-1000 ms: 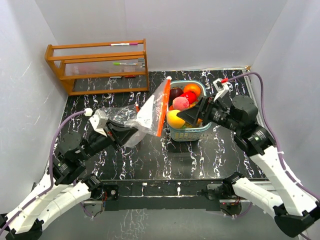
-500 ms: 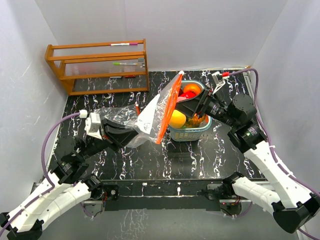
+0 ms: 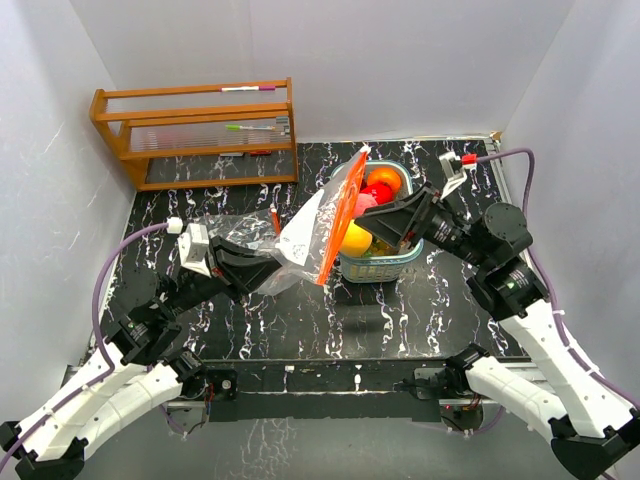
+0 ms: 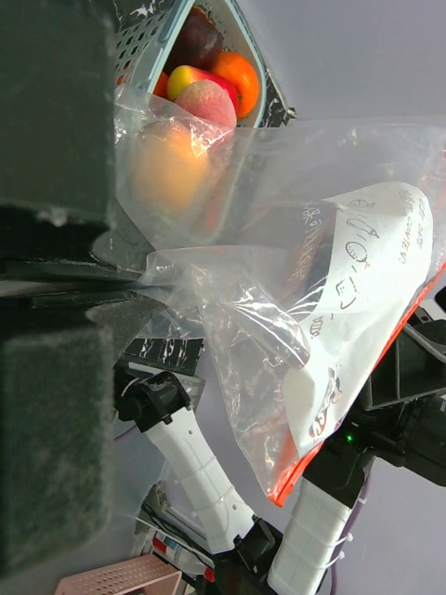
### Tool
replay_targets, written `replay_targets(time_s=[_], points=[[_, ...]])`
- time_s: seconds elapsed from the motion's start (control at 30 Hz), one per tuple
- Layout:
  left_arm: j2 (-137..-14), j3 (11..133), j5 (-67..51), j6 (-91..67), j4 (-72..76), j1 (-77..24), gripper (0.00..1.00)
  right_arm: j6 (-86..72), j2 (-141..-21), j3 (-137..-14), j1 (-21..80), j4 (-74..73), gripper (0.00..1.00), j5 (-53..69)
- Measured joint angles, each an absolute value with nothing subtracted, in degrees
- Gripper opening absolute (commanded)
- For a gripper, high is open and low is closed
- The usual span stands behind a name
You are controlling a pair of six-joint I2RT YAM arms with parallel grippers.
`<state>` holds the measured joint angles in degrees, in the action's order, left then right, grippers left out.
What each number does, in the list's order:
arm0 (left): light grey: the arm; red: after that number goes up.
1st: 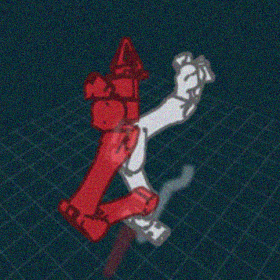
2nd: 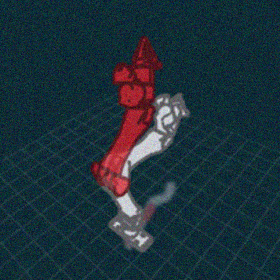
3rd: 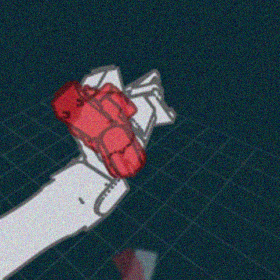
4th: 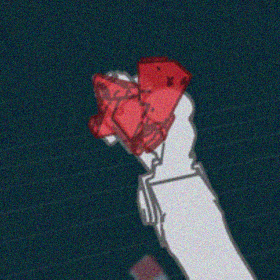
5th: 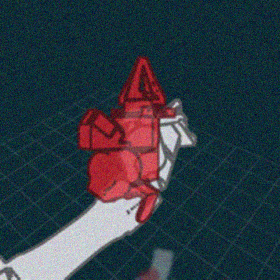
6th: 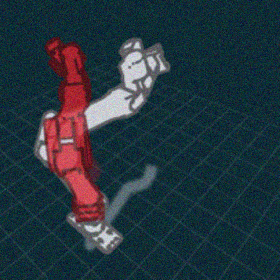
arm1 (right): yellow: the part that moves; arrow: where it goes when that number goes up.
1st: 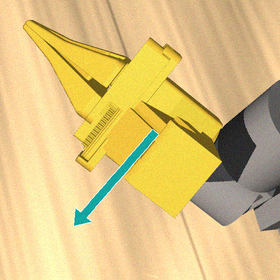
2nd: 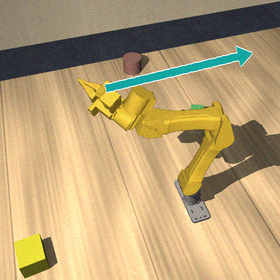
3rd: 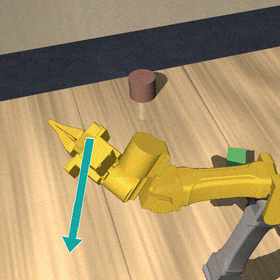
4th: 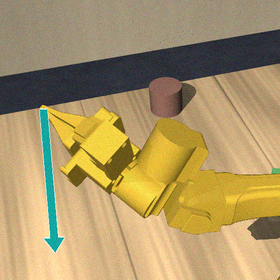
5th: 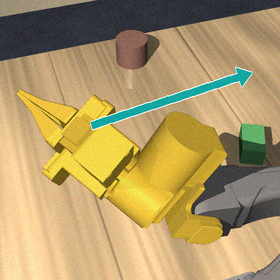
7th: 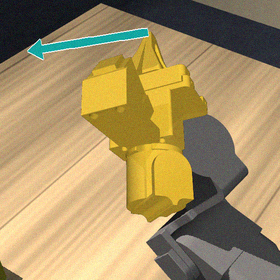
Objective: Place the food in the zip-top bag and seal the zipper
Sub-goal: Open the zipper of the food storage bag.
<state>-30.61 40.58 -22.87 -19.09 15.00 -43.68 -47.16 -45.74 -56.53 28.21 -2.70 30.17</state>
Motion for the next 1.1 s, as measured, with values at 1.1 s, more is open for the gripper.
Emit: replay_targets(time_s=[1.1], points=[[-34.09, 37.78, -22.11, -18.44, 14.59, -43.68, 0.00, -53.98, -56.82, -55.27, 28.23, 7.73, 0.38, 32.25]])
